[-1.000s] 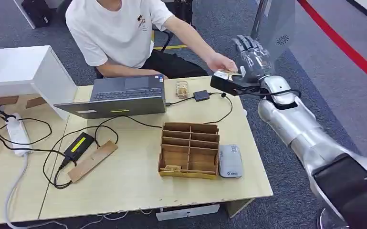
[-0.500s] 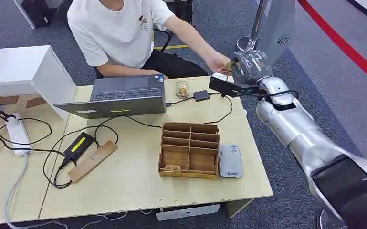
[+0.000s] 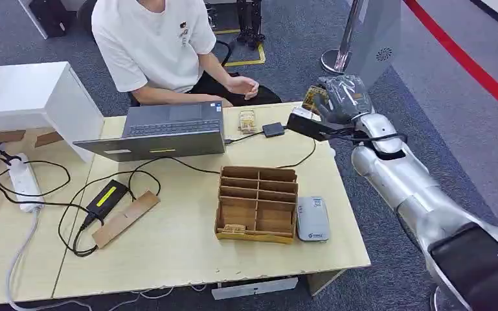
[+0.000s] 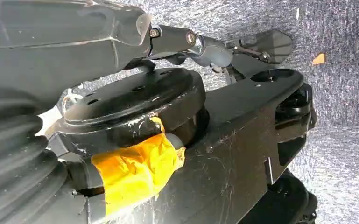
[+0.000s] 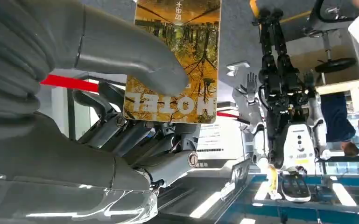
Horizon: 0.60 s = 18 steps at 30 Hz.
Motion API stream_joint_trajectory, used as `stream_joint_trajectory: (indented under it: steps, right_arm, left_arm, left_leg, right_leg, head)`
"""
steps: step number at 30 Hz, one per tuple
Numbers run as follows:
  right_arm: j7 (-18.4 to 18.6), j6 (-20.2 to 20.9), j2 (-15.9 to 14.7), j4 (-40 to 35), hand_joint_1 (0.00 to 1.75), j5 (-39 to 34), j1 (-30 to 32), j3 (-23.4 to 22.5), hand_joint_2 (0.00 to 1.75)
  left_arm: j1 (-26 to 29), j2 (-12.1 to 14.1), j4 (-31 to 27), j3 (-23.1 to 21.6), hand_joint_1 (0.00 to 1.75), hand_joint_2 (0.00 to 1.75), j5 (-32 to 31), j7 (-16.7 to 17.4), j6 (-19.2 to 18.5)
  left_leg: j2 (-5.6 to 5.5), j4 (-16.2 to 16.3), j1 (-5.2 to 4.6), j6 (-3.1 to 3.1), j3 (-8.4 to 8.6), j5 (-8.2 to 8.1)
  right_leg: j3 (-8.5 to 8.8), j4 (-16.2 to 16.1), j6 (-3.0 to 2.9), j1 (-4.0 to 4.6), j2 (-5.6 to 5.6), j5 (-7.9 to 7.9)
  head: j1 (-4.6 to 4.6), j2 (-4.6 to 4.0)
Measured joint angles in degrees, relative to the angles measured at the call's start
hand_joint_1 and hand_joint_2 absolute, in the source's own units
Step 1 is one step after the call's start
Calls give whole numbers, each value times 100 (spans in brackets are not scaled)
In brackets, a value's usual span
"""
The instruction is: Pass the card to the sensor for recognition and then transmit it.
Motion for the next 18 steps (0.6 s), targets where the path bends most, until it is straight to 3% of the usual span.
stream_joint_trajectory:
  steps: [5, 11, 18]
  right_arm:
    - [-174, -57, -237, -455, 175, -323, 336, -222, 175]
    - [-442, -328, -905, -1758, 175, -518, 1562, -794, 175]
    - [-641, -413, -1346, -2942, 175, -461, 2839, -1456, 175]
  left_arm:
    - [0, 0, 0, 0, 0, 175, 111, 7, 7]
    - [33, -2, 0, 0, 0, 175, 337, -7, 59]
    - [52, 0, 0, 0, 0, 175, 463, -13, 92]
  left_leg:
    - [0, 1, 0, -1, 3, -1]
    - [-9, 1, 0, 6, -4, -8]
    - [-2, 0, 0, 11, -3, -11]
  right_leg:
    - [-2, -4, 0, 0, 0, 0]
    - [0, -6, 1, 1, -12, -1]
    - [-4, -6, 0, 1, -3, -2]
  head:
    - [-2, 0]
    - [0, 2]
    - [-2, 2]
